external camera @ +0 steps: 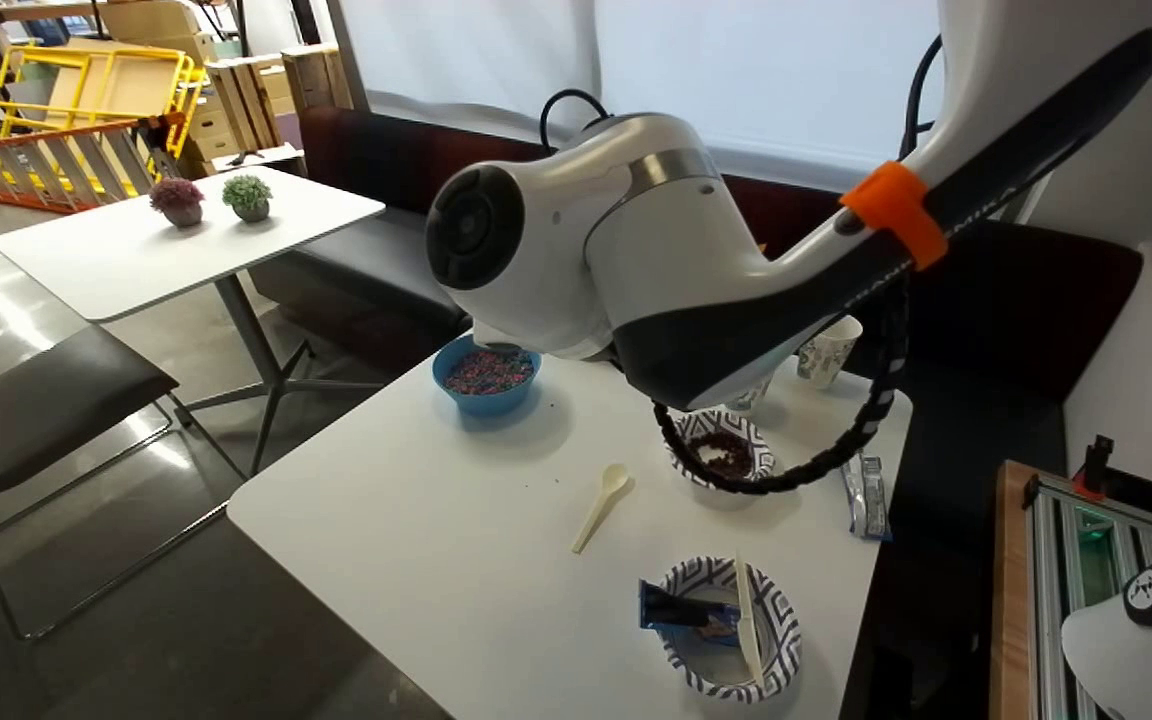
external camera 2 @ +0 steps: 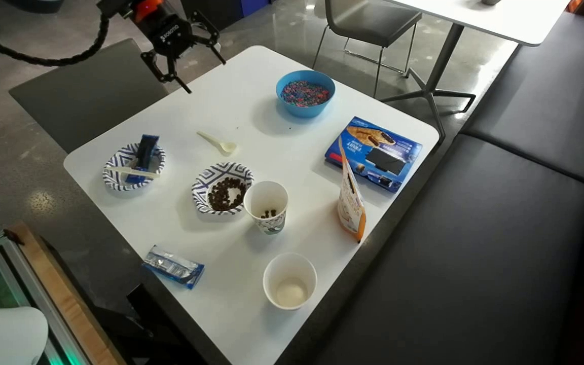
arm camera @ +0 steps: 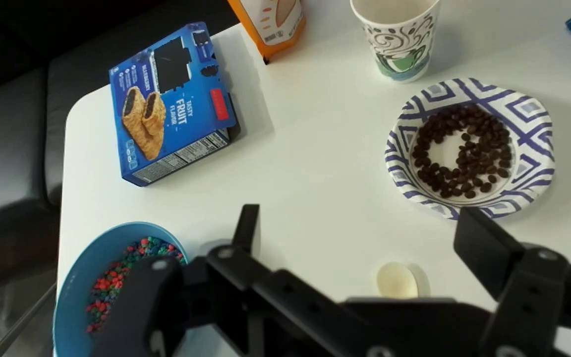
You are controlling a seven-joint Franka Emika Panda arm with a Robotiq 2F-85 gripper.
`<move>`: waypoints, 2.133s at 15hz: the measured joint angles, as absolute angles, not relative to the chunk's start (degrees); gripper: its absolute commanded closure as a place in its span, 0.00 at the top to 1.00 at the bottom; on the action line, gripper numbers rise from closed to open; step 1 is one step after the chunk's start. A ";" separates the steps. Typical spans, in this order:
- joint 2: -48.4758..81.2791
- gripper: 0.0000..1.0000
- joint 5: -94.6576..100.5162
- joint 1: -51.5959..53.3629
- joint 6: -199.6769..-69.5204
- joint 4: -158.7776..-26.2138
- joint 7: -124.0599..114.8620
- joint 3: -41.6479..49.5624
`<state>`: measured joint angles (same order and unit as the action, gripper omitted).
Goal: Use the spoon to put some of the brown objects into the cup
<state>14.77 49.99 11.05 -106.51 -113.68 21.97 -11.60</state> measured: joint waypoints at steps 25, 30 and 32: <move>41.95 1.00 56.96 17.08 -106.41 -95.86 32.97 -12.12; 44.49 1.00 56.97 17.12 -106.41 -96.19 32.98 -12.08; 45.20 1.00 56.97 17.12 -106.41 -96.32 32.97 -12.01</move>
